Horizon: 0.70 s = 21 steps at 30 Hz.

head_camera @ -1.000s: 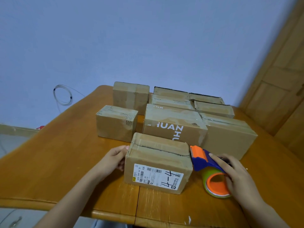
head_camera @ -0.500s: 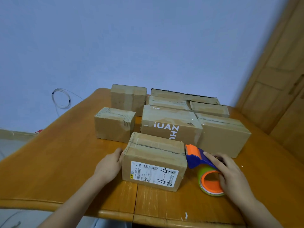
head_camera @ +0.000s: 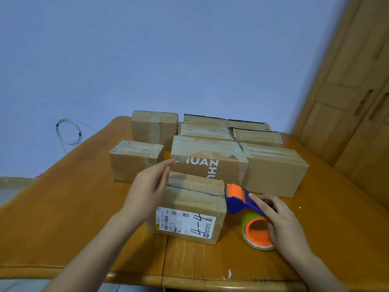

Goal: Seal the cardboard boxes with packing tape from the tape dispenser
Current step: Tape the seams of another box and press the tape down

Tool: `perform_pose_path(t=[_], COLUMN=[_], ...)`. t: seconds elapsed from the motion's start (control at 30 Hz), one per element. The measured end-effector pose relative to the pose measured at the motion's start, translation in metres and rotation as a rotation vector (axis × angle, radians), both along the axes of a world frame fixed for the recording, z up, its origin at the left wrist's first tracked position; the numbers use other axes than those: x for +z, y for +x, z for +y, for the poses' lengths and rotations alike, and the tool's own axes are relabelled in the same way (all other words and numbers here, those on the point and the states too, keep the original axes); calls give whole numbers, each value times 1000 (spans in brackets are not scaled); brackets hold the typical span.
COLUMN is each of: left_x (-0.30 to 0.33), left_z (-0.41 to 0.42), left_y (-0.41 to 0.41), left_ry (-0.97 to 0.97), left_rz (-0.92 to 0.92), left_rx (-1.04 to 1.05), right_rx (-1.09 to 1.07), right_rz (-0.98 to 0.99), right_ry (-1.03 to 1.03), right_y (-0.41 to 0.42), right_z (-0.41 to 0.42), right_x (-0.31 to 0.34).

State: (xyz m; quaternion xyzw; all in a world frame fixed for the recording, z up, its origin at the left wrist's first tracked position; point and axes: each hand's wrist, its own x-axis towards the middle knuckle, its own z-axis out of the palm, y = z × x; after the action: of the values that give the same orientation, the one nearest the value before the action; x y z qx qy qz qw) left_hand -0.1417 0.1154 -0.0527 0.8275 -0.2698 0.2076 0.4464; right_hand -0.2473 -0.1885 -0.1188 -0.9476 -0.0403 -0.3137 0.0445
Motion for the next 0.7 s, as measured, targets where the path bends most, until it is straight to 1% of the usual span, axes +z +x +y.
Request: perform_pose_path(t=[0.13,0.23,0.27,0.37,0.47,0.57,0.7], left_x=[4,2,-1,-9,-11,-9,-7], left_z=[-23,-36,-39,-37,-32,-33,-35], left_y=[-6,-5,-2,6,10,10,10], left_ry=[342,454,522,735,798,811,843], left_rz=[6,89,102,66,59,47,90], left_rx=[-92,-142,-154,-164,-177,-166,-128], right_rx=[11,32,32,36,70,85,105], right_rz=[-30,-51,-56,-63,-53,-31,-6], right_ry=[-12,-12,-15,3,52,44,22], right_y=[-2,-3,-3,-3,-4,-5,-5], right_z=[10,20,24,33,34,28,19], right_x=[-1,-4,-5,-10,-13,-12,-8])
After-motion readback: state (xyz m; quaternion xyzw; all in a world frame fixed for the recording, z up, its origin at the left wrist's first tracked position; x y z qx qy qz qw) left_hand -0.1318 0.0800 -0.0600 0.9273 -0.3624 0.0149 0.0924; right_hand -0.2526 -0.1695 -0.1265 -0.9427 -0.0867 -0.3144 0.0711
